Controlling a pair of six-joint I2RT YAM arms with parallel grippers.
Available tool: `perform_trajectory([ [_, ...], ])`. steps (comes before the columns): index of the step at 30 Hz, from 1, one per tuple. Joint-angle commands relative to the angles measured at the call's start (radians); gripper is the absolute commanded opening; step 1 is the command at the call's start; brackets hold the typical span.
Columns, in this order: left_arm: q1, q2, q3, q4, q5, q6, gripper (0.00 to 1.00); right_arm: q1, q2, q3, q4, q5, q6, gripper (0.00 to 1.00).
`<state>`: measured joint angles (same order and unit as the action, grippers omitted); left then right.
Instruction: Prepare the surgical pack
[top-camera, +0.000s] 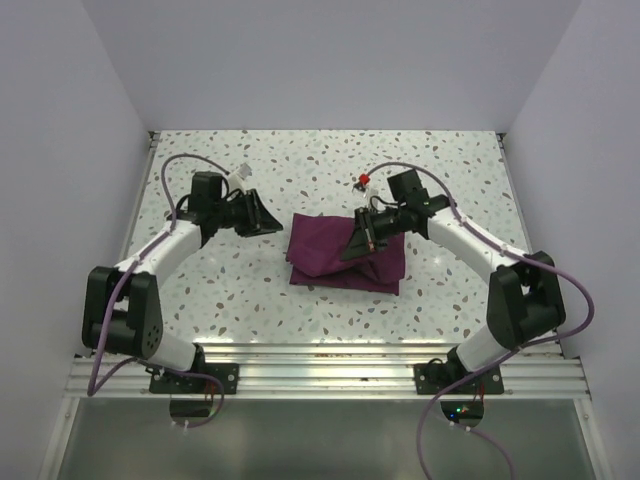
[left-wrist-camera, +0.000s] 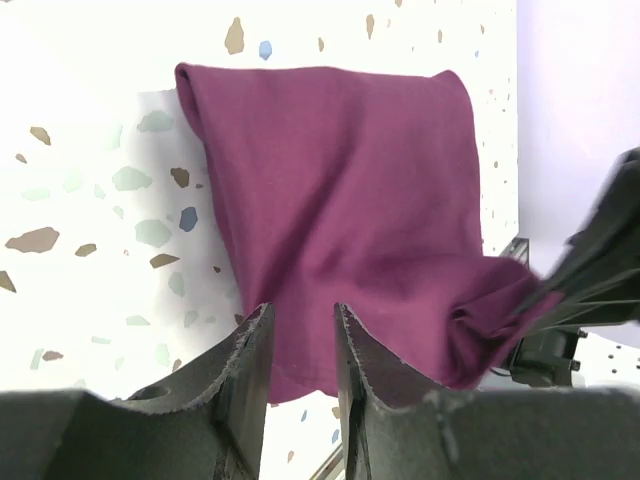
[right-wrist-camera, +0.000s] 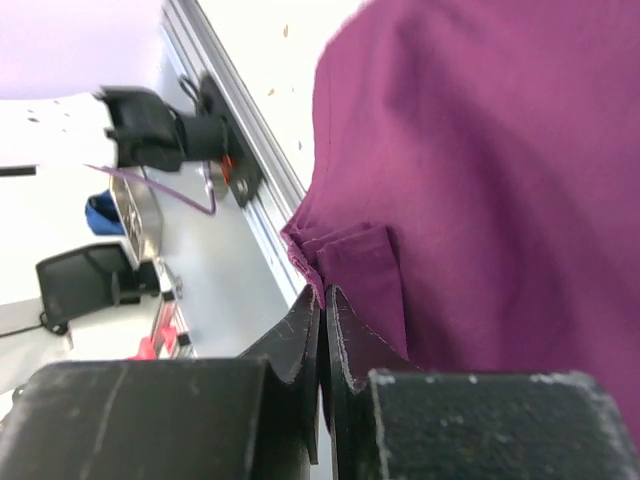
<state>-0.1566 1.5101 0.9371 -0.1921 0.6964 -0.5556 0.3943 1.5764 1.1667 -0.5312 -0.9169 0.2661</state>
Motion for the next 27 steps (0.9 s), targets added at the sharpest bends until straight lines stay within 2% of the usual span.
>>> perform_trajectory([
  [1,0.003,-0.080,0.017,-0.052,-0.074,0.020,0.35,0.026,-0.059,-0.070,-0.026,0.026,-0.002,0.02],
  [9,0.008,-0.088,0.022,-0.067,-0.061,0.017,0.35,0.101,-0.119,-0.255,-0.013,0.064,0.001,0.03],
  [15,0.008,-0.042,0.035,-0.072,-0.037,0.020,0.35,0.144,-0.133,-0.308,-0.010,0.081,0.036,0.05],
  [18,0.008,-0.018,0.052,-0.079,-0.034,0.023,0.35,0.178,-0.133,-0.340,0.010,0.093,0.071,0.10],
  [21,0.008,0.016,0.078,-0.096,-0.029,0.036,0.36,0.207,-0.125,-0.363,0.010,0.096,0.085,0.20],
  [22,0.009,0.031,0.089,-0.098,-0.026,0.039,0.36,0.209,-0.127,-0.364,-0.001,0.102,0.087,0.33],
  [24,0.008,0.050,0.098,-0.101,-0.011,0.046,0.38,0.207,-0.153,-0.340,-0.035,0.147,0.085,0.53],
  [25,0.008,0.070,0.104,-0.101,-0.002,0.049,0.38,0.199,-0.165,-0.319,-0.070,0.214,0.085,0.68],
  [27,0.008,0.088,0.114,-0.095,0.021,0.052,0.40,0.163,-0.222,-0.245,-0.091,0.309,0.119,0.77],
])
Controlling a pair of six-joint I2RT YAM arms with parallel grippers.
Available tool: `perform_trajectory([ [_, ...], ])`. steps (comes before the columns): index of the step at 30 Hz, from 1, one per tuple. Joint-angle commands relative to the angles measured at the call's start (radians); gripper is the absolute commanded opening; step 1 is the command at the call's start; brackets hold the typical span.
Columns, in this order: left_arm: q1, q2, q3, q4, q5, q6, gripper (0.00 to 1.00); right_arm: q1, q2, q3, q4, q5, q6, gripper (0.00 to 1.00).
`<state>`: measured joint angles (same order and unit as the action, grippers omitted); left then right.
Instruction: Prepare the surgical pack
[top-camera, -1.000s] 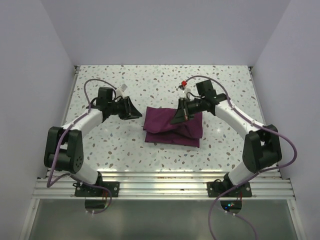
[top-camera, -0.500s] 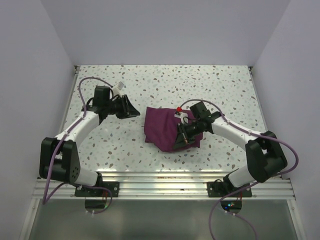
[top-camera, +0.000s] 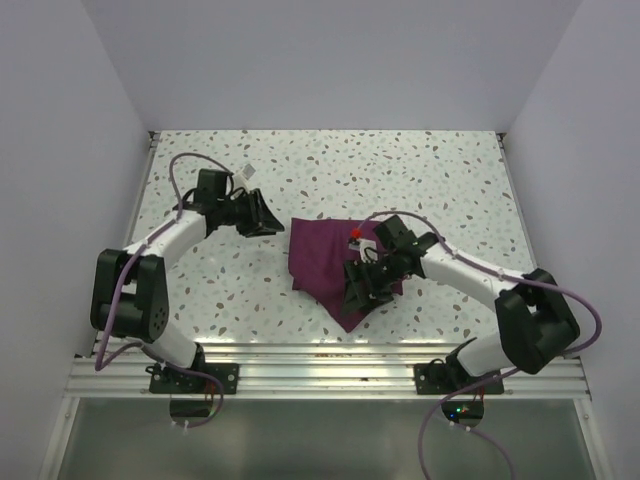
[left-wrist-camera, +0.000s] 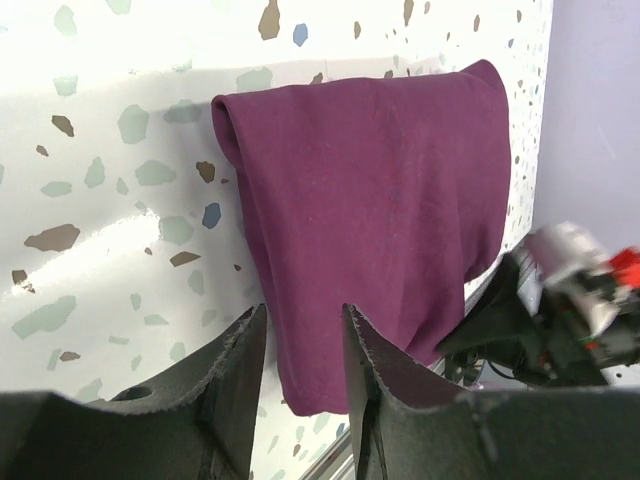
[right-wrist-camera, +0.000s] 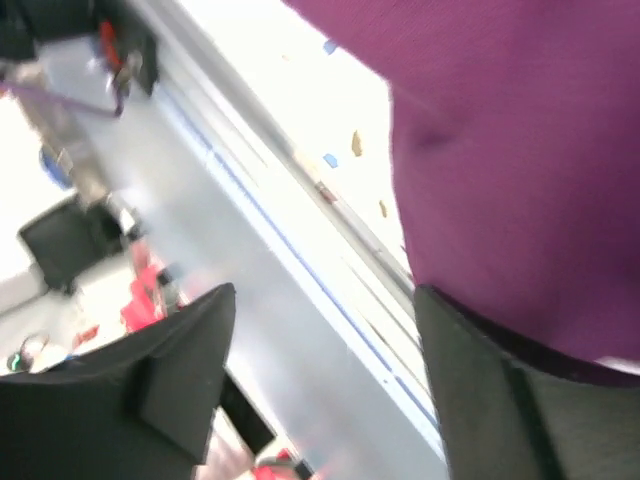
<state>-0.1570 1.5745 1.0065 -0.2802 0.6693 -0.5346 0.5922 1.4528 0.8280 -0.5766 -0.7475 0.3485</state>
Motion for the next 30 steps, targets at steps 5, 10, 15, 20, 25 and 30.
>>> perform_trajectory([
  [5,0.008,0.073,0.052,0.033,0.070,0.006,0.40,-0.219,-0.151,0.226,-0.065,0.455,0.127,0.88],
  [10,0.008,0.143,0.095,0.055,0.078,-0.011,0.40,-0.403,-0.015,0.345,-0.101,0.534,0.073,0.80],
  [15,0.008,0.228,0.153,0.101,0.113,-0.048,0.39,-0.488,0.122,0.393,-0.062,0.482,0.055,0.70],
  [20,0.008,0.300,0.201,0.159,0.147,-0.100,0.38,-0.522,0.205,0.408,-0.016,0.447,0.046,0.63],
  [25,0.008,0.343,0.224,0.176,0.167,-0.119,0.37,-0.554,0.264,0.424,0.027,0.376,0.049,0.57],
  [30,0.008,0.378,0.231,0.213,0.185,-0.148,0.35,-0.563,0.322,0.450,0.063,0.303,0.061,0.54],
])
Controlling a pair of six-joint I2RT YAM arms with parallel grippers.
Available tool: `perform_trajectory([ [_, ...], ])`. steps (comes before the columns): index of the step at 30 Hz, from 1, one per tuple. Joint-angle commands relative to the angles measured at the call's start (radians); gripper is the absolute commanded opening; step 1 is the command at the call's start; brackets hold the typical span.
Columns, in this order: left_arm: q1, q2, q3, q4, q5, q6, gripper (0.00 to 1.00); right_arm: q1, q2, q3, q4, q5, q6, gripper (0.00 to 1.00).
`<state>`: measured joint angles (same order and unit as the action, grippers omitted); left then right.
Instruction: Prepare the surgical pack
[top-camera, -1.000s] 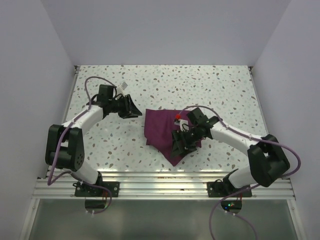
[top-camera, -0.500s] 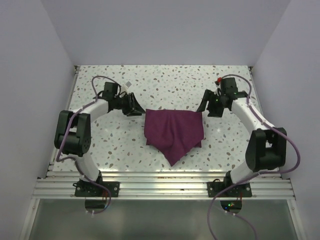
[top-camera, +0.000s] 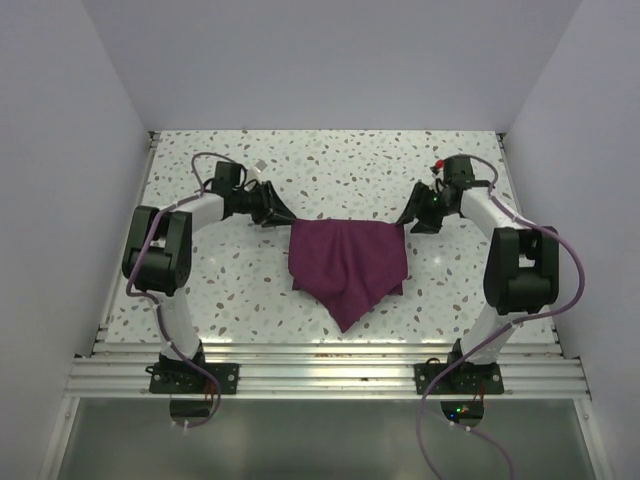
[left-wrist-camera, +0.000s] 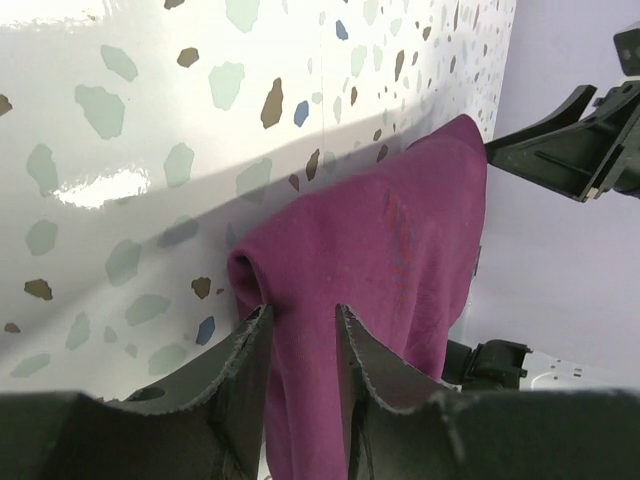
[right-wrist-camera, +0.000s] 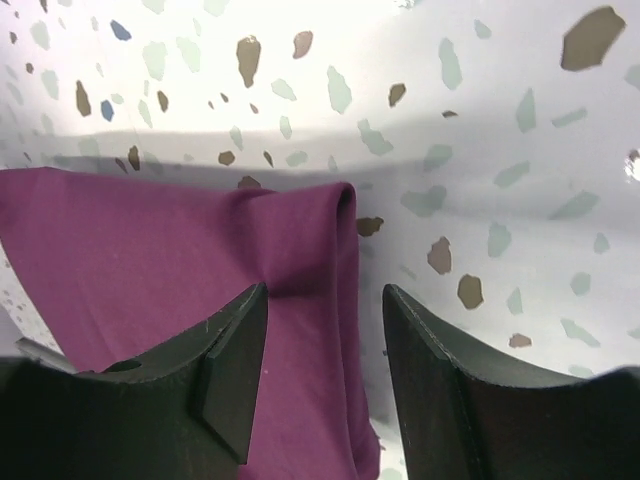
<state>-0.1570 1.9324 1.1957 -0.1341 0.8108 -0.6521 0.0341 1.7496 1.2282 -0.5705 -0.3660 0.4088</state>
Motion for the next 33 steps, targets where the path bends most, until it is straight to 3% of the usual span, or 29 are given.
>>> perform_trajectory([
  [1,0.008,0.023,0.045,0.073,0.047,-0.037,0.34,-0.005,0.033,0.054,0.058,-0.091,0.005,0.53],
  [10,0.004,0.051,0.050,0.113,0.060,-0.070,0.31,-0.005,0.087,0.074,0.072,-0.166,0.018,0.38],
  [15,-0.004,0.068,0.054,0.119,0.068,-0.089,0.20,-0.007,0.082,0.067,0.067,-0.148,0.015,0.31],
  [19,-0.007,0.074,0.051,0.113,0.061,-0.086,0.19,-0.007,0.088,0.071,0.061,-0.143,0.015,0.27],
  [24,-0.007,0.074,0.054,0.082,0.042,-0.081,0.34,-0.010,0.093,0.077,0.057,-0.145,0.005,0.27],
  [26,-0.009,0.068,0.056,0.071,0.030,-0.072,0.45,-0.008,0.091,0.076,0.058,-0.146,0.004,0.27],
  [33,-0.022,0.083,0.064,0.039,0.014,-0.060,0.41,-0.008,0.097,0.070,0.060,-0.149,-0.002,0.27],
])
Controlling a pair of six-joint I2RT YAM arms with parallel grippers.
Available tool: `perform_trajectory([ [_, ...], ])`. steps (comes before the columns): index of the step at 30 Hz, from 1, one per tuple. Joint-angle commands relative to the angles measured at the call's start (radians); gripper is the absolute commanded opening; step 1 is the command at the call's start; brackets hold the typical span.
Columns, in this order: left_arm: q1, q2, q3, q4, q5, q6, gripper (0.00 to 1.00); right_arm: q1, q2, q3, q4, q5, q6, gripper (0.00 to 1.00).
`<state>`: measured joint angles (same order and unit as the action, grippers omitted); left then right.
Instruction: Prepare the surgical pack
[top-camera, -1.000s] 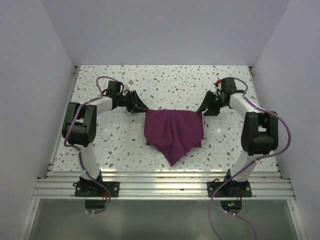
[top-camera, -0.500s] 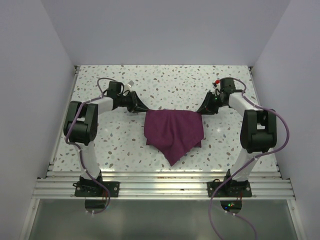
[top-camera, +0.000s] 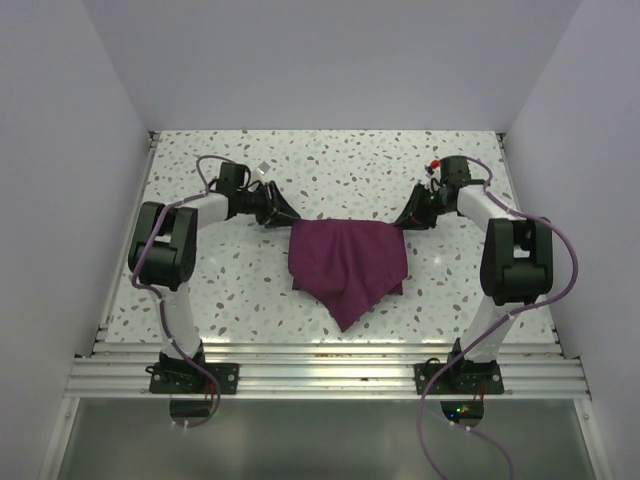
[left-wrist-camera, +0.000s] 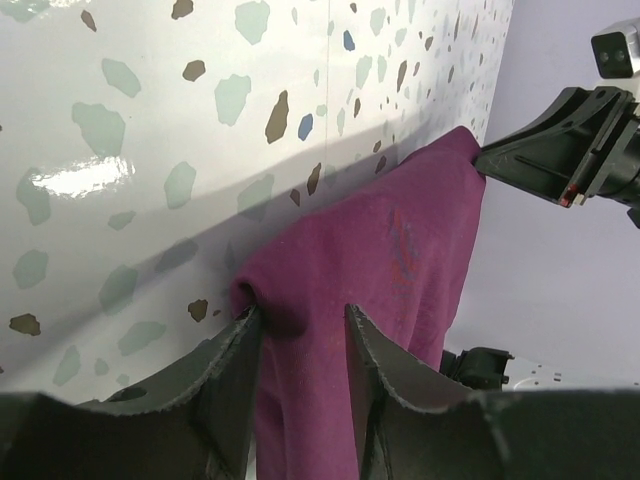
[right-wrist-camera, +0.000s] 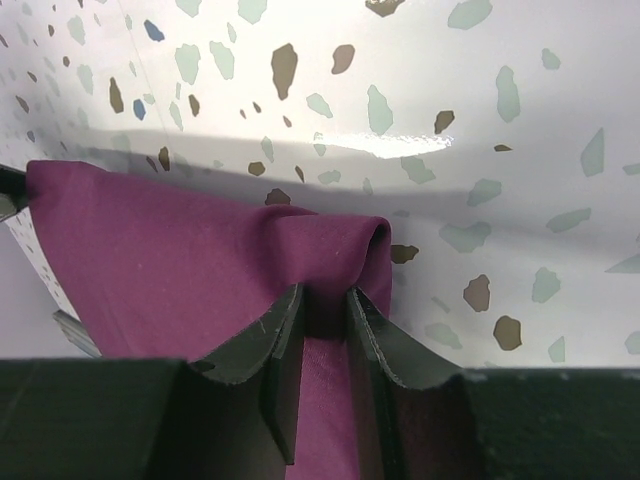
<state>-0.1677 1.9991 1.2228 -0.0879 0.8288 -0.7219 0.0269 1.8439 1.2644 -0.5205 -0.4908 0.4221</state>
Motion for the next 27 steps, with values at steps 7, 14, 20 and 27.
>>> perform_trajectory([
  [7,-0.021,0.047,0.061,0.014,0.009,-0.017,0.20,-0.001,0.025,0.035,0.010,-0.026,-0.014,0.11],
  [14,-0.001,0.012,0.020,-0.012,-0.048,-0.004,0.00,-0.057,0.017,0.053,-0.033,0.081,-0.031,0.00],
  [20,0.017,-0.008,0.012,-0.038,-0.077,0.021,0.00,-0.079,0.046,0.081,-0.053,0.074,-0.045,0.00],
  [27,0.019,-0.009,0.037,-0.065,-0.045,0.056,0.29,-0.079,0.005,0.035,-0.019,-0.032,0.000,0.39],
])
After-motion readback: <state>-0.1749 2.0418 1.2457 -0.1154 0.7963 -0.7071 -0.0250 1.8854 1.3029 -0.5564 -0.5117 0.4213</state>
